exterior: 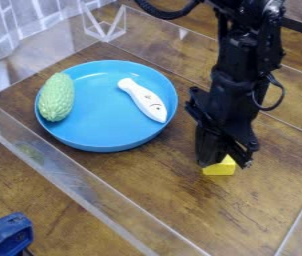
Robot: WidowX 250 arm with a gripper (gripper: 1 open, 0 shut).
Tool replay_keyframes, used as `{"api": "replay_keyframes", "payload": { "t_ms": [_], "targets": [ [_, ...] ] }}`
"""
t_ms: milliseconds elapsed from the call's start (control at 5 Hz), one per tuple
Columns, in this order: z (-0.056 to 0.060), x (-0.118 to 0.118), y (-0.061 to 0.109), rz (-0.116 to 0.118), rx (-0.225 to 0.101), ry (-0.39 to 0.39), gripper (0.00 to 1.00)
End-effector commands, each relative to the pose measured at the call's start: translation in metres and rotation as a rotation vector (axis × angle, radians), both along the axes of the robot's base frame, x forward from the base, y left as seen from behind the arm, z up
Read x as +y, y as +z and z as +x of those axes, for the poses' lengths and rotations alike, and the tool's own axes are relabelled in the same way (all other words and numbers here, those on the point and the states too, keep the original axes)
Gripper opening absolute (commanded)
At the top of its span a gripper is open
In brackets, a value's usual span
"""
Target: Put the yellow brick in the blue tray
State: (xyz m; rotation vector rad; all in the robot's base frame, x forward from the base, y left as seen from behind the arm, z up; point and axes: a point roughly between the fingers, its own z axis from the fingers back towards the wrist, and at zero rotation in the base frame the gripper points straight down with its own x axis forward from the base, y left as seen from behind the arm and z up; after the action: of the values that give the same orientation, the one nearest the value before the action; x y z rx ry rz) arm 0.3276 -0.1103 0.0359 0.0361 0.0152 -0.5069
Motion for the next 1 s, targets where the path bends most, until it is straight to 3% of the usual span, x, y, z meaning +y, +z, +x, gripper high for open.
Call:
{"api": "replay_keyframes", "payload": {
  "t_ms": [0, 200, 600, 800],
  "targets": [
    [-0.006, 0.004, 0.001, -0.002, -0.012, -0.050, 0.00],
    [-0.012, 0.005, 0.003, -0.003, -0.023, -0.120, 0.00],
    [-0.002, 0.011, 0.018, 0.000, -0.035, -0.252, 0.00],
    [-0.004, 0.014, 0.018, 0.001, -0.037, -0.245, 0.00]
  ]
}}
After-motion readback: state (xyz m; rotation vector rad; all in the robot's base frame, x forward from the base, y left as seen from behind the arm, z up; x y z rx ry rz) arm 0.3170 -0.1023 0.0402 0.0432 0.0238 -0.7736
